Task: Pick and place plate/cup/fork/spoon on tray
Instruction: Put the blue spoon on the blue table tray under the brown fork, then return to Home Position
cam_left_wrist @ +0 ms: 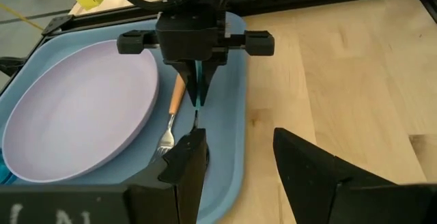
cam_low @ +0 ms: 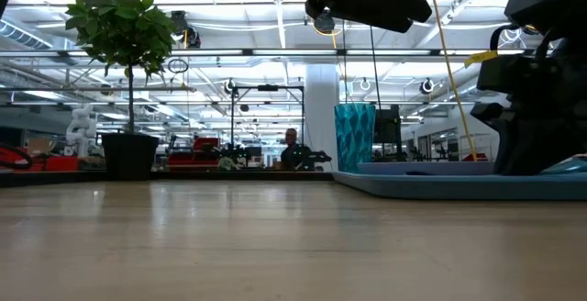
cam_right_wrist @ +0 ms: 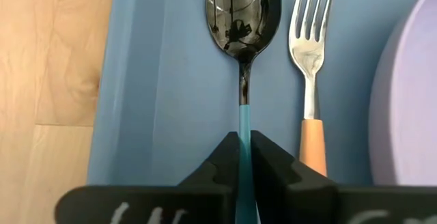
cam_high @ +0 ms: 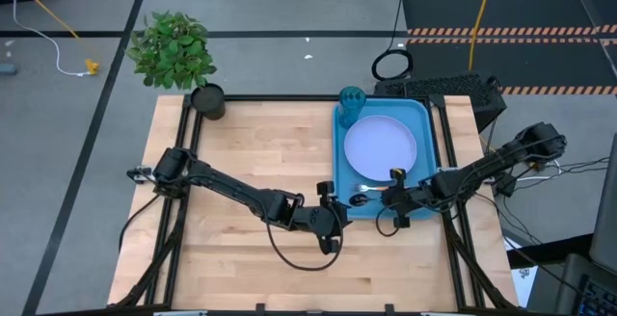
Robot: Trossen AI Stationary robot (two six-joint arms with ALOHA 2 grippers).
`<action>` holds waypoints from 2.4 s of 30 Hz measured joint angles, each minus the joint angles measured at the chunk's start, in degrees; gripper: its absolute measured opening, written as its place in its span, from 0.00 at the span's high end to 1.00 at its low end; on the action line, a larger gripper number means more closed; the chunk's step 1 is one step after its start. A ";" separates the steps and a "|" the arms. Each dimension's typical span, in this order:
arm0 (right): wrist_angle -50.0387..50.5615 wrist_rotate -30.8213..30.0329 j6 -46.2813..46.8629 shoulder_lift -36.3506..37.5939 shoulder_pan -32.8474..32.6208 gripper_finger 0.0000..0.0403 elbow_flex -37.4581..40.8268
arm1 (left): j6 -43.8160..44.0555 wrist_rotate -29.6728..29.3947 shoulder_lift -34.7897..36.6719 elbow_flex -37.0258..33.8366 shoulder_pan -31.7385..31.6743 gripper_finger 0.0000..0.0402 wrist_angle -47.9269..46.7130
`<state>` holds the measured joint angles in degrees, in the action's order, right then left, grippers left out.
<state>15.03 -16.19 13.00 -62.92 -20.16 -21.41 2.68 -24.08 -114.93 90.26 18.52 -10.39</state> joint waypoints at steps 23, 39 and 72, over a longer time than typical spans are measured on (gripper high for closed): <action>0.14 -0.07 0.41 0.02 -0.02 0.84 -4.00 | -2.63 -3.68 0.32 -0.02 -0.07 0.56 -1.03; -0.12 -0.59 -14.41 21.82 -0.50 0.99 -8.04 | 11.41 -23.99 10.54 -4.20 -0.73 0.57 -30.32; -25.82 2.55 -23.46 37.37 -0.26 1.00 10.57 | -9.71 -5.41 43.29 -60.35 -6.25 0.98 36.53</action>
<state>-10.80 -13.63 -10.46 -25.54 -20.42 -10.84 -7.03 -29.49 -71.63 29.91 12.27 26.13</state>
